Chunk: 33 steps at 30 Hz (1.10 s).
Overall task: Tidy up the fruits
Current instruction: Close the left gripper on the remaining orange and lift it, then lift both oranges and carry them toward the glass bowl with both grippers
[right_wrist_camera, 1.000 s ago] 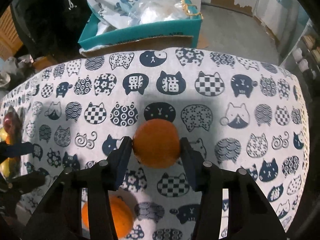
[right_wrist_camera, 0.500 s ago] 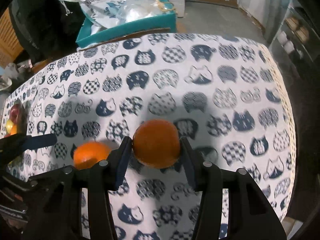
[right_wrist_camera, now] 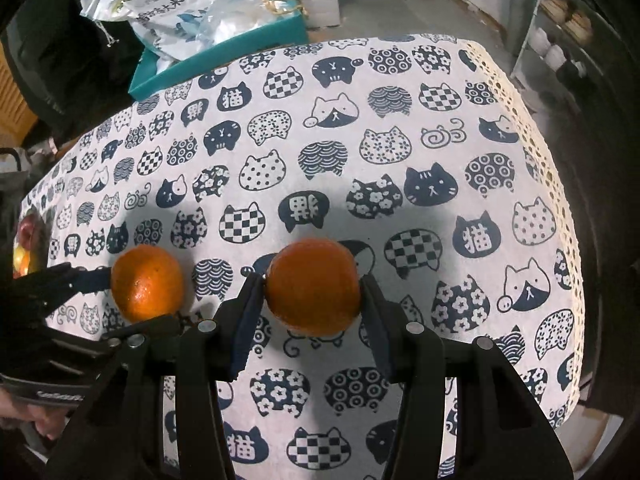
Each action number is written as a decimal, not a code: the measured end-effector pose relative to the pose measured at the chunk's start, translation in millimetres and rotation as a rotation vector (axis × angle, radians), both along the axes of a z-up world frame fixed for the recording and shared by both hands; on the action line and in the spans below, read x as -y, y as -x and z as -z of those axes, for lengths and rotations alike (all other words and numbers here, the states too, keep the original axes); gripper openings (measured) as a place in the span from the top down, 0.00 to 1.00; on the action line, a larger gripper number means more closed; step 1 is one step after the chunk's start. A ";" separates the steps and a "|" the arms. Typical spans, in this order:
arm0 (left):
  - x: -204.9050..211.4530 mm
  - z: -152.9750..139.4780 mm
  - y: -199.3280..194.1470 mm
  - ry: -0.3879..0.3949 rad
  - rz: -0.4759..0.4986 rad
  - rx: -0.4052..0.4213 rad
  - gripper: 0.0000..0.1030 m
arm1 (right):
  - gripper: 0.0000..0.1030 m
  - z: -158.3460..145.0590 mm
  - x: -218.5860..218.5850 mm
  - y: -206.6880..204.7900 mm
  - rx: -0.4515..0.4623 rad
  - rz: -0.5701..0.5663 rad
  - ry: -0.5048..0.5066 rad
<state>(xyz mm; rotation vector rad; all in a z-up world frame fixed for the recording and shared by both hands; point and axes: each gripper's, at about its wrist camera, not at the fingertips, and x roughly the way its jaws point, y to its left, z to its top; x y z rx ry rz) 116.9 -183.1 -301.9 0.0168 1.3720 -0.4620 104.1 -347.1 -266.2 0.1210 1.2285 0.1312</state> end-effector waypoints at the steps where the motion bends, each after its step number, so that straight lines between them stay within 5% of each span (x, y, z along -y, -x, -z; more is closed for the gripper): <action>1: 0.4 0.5 0.1 -0.001 0.003 0.004 0.16 | 0.52 -0.1 0.3 -0.3 0.001 0.002 -0.002; 5: 4.8 3.7 0.8 -0.025 0.026 0.026 0.18 | 0.52 0.1 -0.8 -1.8 0.002 0.001 -0.010; 9: 5.0 8.4 0.1 -0.049 0.037 0.034 0.36 | 0.52 1.0 -4.4 -3.9 0.000 0.000 -0.015; 18: -1.4 3.0 3.4 -0.050 0.043 0.088 0.38 | 0.52 -5.1 -14.5 -4.1 0.020 -0.024 -0.009; 33: -40.3 -83.8 17.6 -0.020 -0.032 0.265 0.38 | 0.53 -75.0 -45.7 -2.0 0.207 -0.088 -0.018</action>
